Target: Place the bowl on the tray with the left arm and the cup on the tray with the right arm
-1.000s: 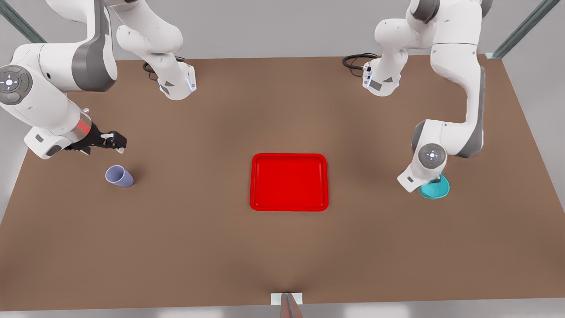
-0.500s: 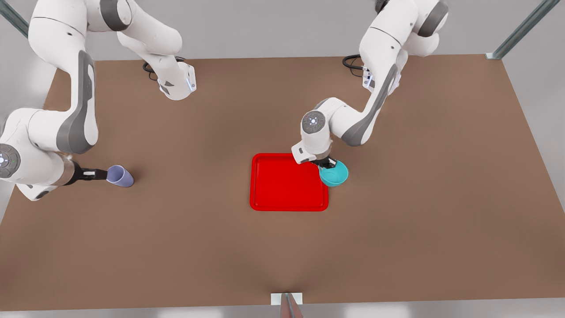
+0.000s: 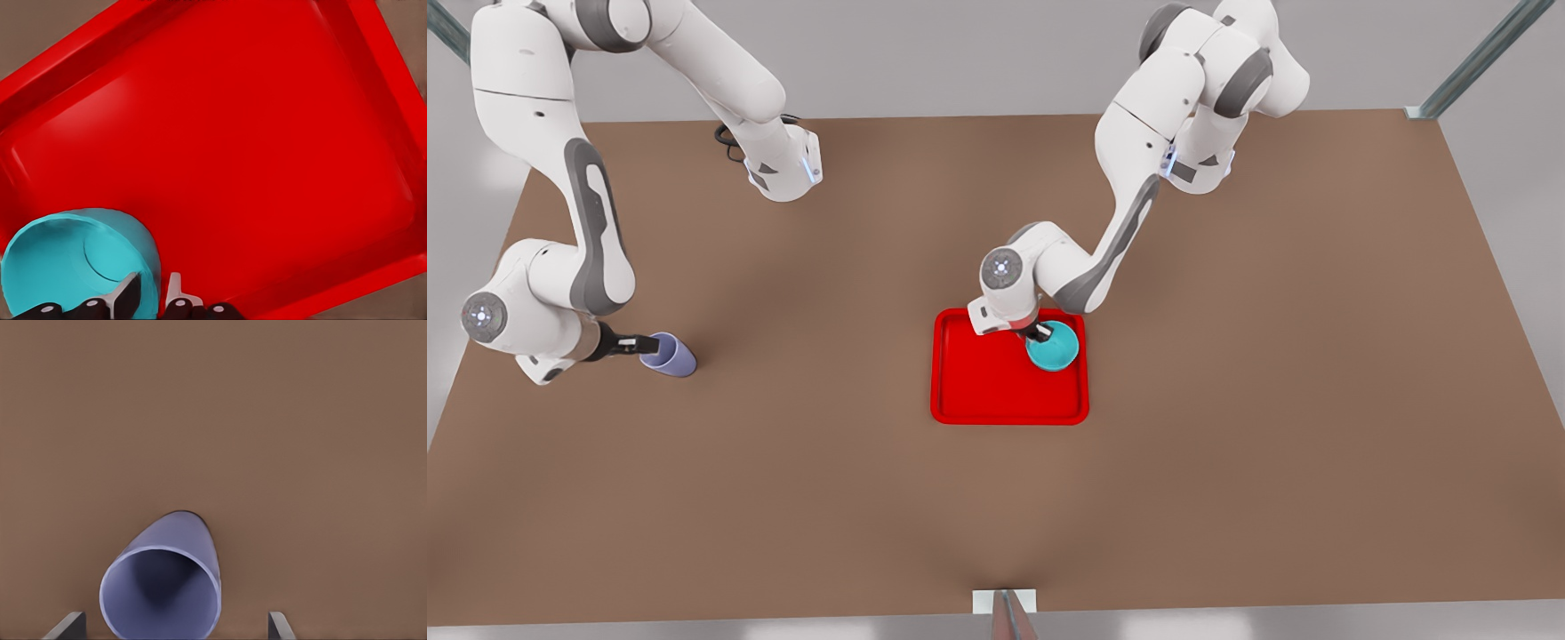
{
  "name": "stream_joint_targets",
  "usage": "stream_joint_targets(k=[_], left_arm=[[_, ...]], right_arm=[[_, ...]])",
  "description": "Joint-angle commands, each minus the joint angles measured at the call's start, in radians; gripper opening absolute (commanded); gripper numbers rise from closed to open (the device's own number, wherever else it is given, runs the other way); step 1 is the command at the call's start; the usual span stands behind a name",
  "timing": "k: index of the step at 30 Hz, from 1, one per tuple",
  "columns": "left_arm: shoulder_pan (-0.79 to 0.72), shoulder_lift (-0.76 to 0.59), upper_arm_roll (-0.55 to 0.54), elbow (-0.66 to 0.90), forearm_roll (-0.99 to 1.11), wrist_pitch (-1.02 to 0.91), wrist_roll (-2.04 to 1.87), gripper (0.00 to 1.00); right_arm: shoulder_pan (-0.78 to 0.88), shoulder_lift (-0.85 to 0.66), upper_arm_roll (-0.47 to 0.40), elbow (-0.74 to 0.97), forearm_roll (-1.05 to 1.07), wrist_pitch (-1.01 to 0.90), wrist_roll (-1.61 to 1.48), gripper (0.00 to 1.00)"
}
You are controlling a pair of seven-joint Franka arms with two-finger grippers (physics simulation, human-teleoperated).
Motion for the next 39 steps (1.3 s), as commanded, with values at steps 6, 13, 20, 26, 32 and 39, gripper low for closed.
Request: stream_joint_targets(k=[6, 13, 20, 26, 32, 39], left_arm=[[0.024, -0.086, -0.002, -0.009, -0.019, -0.056, -0.027, 1.0], [0.557, -0.511, -0.003, 0.089, -0.07, -0.472, 0.049, 1.0], [0.695, -0.608, 0.133, 0.089, -0.078, -0.593, 0.318, 1.0], [0.678, -0.586, 0.126, 0.115, -0.084, -0.593, 0.315, 1.0], [0.672, -0.572, 0.124, 0.126, -0.079, -0.59, 0.316, 1.0], [0.676, -0.56, 0.126, 0.127, -0.07, -0.581, 0.315, 1.0]], right_arm=[[-0.016, 0.018, -0.001, 0.0, 0.0, 0.008, -0.02, 1.0], [-0.023, 0.053, -0.001, 0.002, 0.0, 0.021, -0.02, 1.0], [-0.026, 0.062, -0.001, 0.005, 0.0, 0.045, -0.021, 1.0], [-0.028, 0.085, -0.001, 0.009, -0.002, 0.053, -0.021, 1.0], [-0.032, 0.111, -0.001, 0.012, -0.003, 0.065, -0.021, 1.0], [-0.031, 0.124, -0.001, 0.014, -0.008, 0.065, -0.02, 0.38]])
